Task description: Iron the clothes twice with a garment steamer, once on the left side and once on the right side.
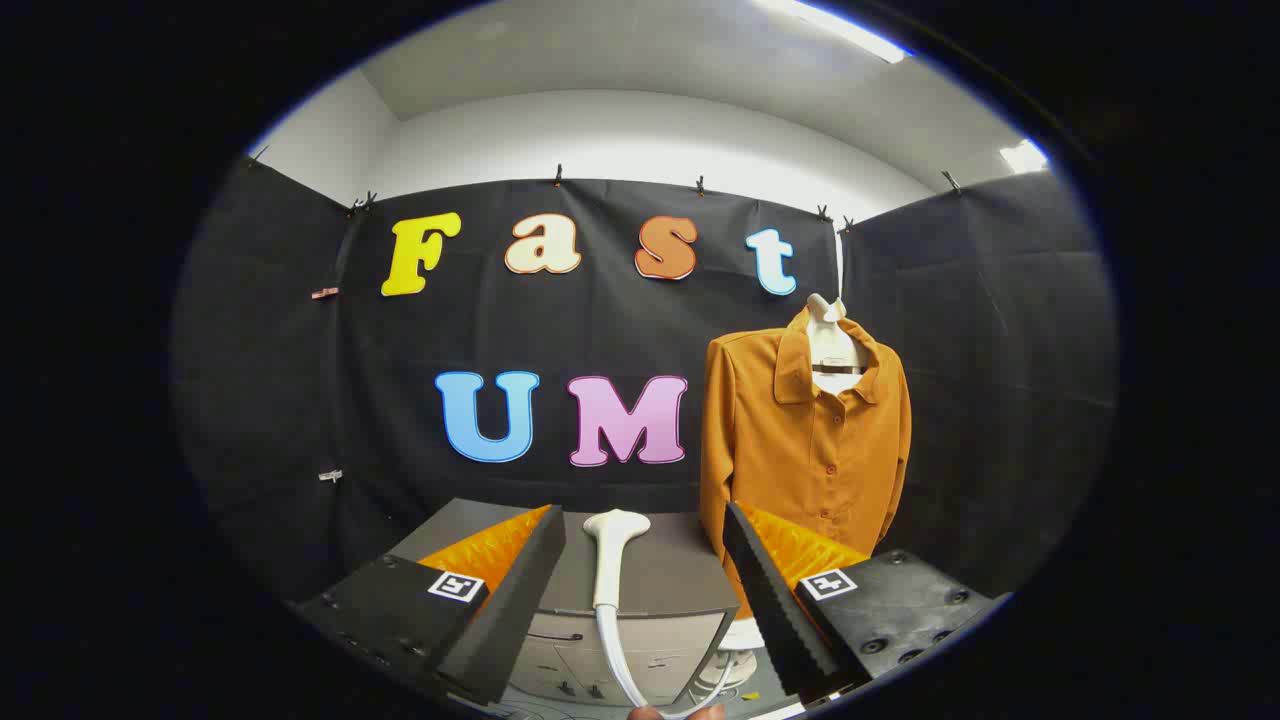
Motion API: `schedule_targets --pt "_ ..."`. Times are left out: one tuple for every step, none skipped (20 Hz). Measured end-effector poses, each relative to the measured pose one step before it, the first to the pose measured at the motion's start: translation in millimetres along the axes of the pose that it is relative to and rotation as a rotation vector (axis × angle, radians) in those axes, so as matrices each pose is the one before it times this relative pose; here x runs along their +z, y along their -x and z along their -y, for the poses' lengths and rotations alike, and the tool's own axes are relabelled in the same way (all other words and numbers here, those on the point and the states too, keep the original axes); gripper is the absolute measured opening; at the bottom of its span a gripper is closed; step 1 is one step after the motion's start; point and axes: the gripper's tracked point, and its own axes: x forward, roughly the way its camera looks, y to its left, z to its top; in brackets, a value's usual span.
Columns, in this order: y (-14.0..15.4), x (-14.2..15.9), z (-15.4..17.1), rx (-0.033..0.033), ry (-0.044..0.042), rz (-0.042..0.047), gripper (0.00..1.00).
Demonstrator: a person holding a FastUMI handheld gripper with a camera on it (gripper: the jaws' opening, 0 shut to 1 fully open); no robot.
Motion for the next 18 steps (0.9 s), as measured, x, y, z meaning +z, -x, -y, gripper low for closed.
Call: schedule_targets --pt "0.86 0.37 -1.91 0.00054 0.00404 0.00112 0.99" --pt "1.42 0.53 -0.97 0.00227 0.00192 0.00036 0.99" --pt "2.66 1.01 -0.37 0.00061 -0.00077 0.00237 0.99" --pt "0.29 0.26 -1.22 0.00022 -0.00208 0.00093 0.99" --pt "-0.06 -0.01 0.68 0.00130 -0.00084 -0.00112 0.99" --pt "0.59 -1.07 -0.24 0.00181 0.00058 -0.00514 0.99" --pt "1.30 -0.17 -0.21 0.00309 0.00042 -0.00243 0.99" --pt "0.85 0.40 -0.15 -0.00080 -0.00033 0.00083 0.99" --pt "0.63 -0.62 0.18 0.00137 0.00095 -0.00068 0.99" --pt "0.63 0.12 -2.80 0.00355 0.00245 -0.00141 0.99" --pt "0.42 -0.30 -0.20 -0.00138 0.00199 0.00006 0.99" --pt "1.24 0.99 1.51 -0.00185 -0.00078 0.00309 0.99" --pt "0.94 2.37 -0.67 0.00131 -0.00433 0.00525 0.99" --pt "0.93 -0.67 0.02 0.00179 -0.00233 -0.00146 0.99" --pt "0.69 -0.93 0.96 0.00054 -0.00096 -0.00173 0.99" --pt "0.64 -0.38 -0.14 0.00132 0.00137 0.00028 0.99" --pt "-0.59 -0.62 1.43 -0.00174 0.00466 -0.00481 0.99" --pt "0.80 -1.99 1.53 -0.00208 0.00177 -0.00211 0.99"
